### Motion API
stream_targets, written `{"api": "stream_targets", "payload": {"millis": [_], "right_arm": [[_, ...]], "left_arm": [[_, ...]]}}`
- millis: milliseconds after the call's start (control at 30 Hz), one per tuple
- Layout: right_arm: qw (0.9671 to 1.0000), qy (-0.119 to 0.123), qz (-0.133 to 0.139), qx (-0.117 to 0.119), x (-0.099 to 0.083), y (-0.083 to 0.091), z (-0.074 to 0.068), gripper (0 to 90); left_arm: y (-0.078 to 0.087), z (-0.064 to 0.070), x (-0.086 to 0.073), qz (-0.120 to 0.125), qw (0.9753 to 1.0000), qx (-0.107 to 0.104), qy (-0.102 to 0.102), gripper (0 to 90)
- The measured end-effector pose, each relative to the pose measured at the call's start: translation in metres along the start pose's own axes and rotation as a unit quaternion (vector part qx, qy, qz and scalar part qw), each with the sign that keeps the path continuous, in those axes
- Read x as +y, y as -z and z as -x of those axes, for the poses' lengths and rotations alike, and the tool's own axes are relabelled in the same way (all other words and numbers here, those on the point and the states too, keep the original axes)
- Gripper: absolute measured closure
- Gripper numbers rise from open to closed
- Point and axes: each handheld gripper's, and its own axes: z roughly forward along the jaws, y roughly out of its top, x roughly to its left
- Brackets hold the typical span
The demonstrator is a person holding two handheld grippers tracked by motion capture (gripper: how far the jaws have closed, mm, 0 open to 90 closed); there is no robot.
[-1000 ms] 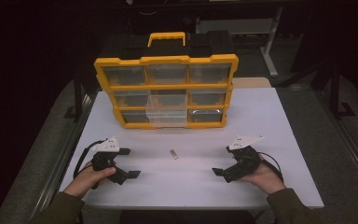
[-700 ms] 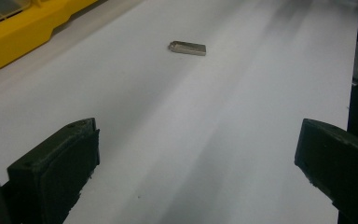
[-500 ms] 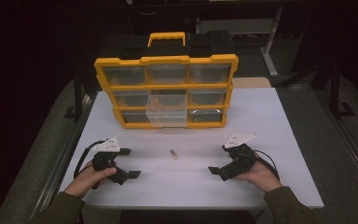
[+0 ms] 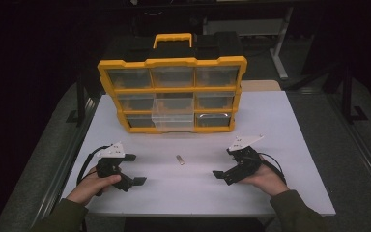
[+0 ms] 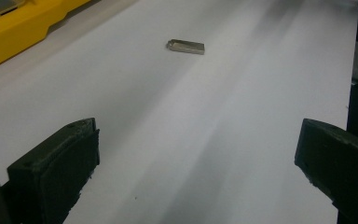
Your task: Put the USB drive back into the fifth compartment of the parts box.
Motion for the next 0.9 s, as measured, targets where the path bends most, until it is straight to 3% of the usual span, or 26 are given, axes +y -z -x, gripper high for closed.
{"api": "stream_targets", "payload": {"millis": [900], "right_arm": [[0.9999,0.009,-0.001,0.009,0.018,-0.013,0.000,0.9]], "left_arm": [[0.000,-0.001,-0.001,0.001,1.0000,0.000,0.004,0.0]]}}
